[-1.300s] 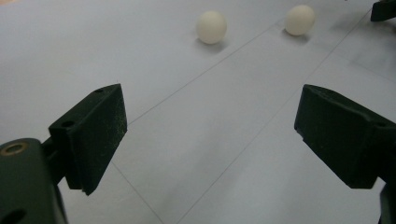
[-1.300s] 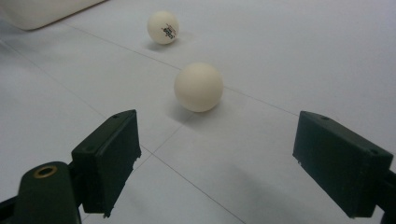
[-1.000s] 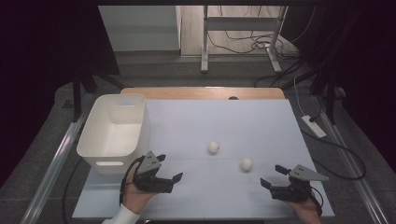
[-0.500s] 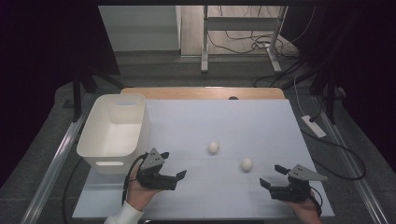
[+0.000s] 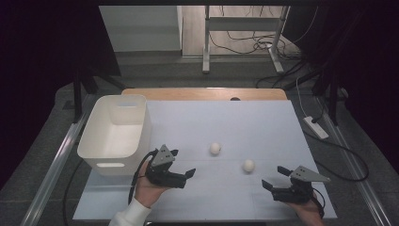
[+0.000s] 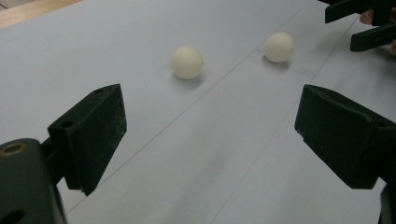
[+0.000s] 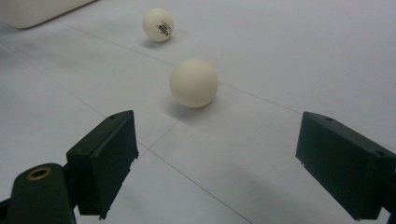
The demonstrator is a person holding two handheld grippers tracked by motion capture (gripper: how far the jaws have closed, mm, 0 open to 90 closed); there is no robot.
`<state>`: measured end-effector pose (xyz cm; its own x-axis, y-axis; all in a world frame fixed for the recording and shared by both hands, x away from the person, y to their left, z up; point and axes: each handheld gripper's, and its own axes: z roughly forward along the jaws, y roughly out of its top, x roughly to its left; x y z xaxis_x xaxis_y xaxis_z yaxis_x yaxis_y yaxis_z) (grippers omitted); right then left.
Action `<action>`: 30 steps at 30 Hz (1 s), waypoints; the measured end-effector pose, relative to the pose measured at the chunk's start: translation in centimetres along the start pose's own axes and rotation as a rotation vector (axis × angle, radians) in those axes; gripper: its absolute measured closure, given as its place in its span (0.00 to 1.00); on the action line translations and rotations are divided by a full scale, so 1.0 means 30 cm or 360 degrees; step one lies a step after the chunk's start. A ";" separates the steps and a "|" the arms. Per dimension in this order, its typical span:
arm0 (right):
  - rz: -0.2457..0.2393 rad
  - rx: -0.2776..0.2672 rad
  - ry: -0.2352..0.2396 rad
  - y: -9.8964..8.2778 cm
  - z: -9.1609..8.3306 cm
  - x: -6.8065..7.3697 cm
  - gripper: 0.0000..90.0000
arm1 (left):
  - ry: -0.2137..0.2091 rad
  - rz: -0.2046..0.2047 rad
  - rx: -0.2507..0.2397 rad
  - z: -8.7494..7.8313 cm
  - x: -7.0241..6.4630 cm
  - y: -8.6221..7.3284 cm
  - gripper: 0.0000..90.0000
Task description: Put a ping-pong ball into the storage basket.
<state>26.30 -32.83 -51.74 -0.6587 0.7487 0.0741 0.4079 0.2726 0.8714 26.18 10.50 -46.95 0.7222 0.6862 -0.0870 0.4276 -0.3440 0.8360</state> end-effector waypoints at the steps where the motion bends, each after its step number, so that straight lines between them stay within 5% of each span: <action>1: 0.0000 0.0002 -0.0001 0.000 0.001 0.000 0.13 | -0.0003 0.0000 0.0004 0.004 -0.001 0.004 0.11; 30: -0.0009 0.0005 -0.0020 -0.003 0.002 -0.002 0.13 | -0.0039 0.0034 0.0037 0.096 0.006 0.081 0.12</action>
<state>26.35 -32.87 -51.85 -0.6529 0.7548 0.0633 0.4065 0.2787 0.8701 28.89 7.94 -46.50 0.7445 0.6625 -0.0827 0.4242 -0.3736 0.8249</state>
